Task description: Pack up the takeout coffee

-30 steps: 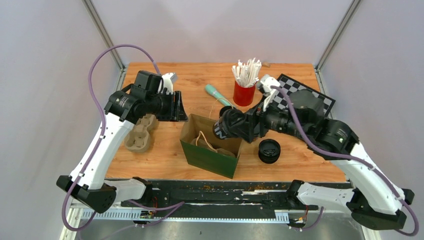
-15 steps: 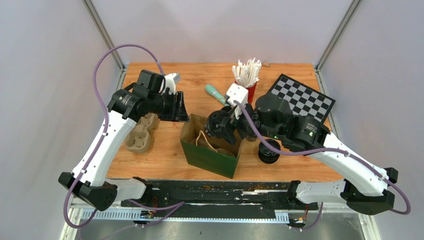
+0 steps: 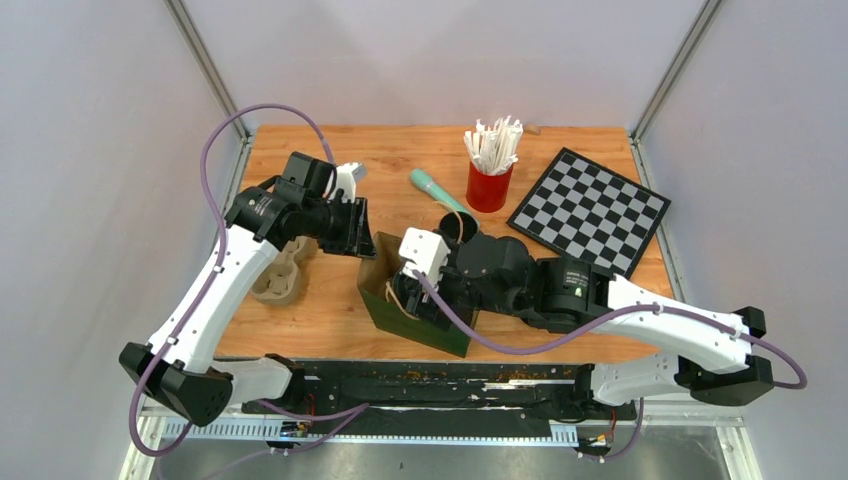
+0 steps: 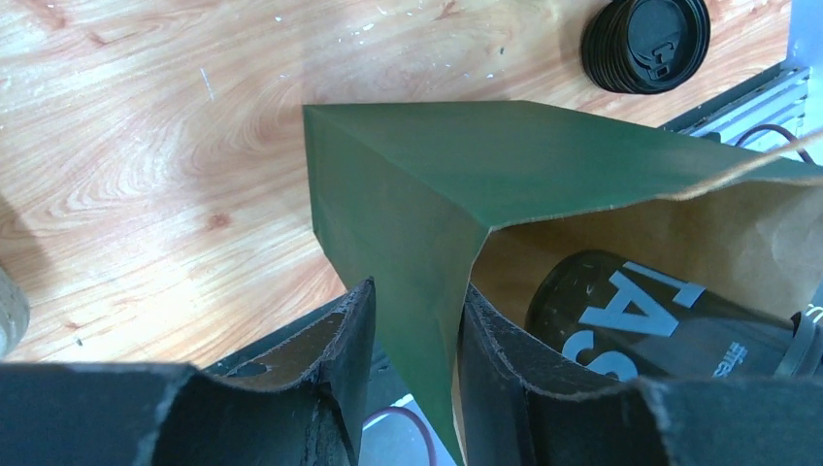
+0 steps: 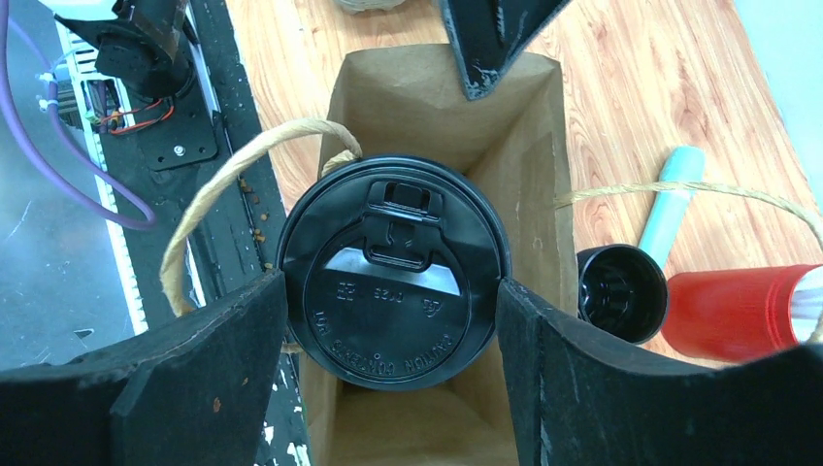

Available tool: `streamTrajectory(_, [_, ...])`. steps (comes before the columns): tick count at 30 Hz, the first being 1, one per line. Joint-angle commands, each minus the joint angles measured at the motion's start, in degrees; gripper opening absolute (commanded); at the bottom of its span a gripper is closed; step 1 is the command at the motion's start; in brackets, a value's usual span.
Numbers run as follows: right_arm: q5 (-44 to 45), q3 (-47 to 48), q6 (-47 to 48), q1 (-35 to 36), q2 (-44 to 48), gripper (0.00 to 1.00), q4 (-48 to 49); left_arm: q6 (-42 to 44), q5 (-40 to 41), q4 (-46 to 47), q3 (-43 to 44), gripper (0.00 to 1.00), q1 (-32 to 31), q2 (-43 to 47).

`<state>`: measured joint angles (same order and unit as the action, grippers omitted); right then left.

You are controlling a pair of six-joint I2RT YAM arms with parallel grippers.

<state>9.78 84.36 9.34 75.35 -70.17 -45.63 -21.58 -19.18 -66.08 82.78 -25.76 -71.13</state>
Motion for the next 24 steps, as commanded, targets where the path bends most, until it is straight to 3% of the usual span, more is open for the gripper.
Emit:
streamTrajectory(1, [3.4,0.4,2.0,2.5,-0.9,0.64,1.3,1.2,-1.7,3.9,-1.0,0.43,0.1,2.8])
streamTrajectory(3, [3.1,0.2,2.4,2.9,-1.2,0.64,2.2,1.4,-1.3,4.1,-0.7,0.39,0.1,3.4])
streamTrajectory(7, [2.6,0.0,3.3,3.3,-2.1,0.64,3.8,1.5,1.2,7.1,-1.8,0.19,0.1,6.7])
streamTrajectory(16, [4.6,9.3,8.3,3.5,-8.3,0.65,1.2,2.7,6.7,10.9,-6.2,0.00,0.1,15.3])
streamTrajectory(23, [5.7,8.3,10.4,3.5,-8.7,0.66,1.4,1.6,5.6,14.2,-7.8,0.00,0.1,19.0])
streamTrajectory(24, [5.5,8.2,10.0,3.5,-8.5,0.66,1.3,1.4,5.5,13.2,-7.2,0.05,0.1,18.8])
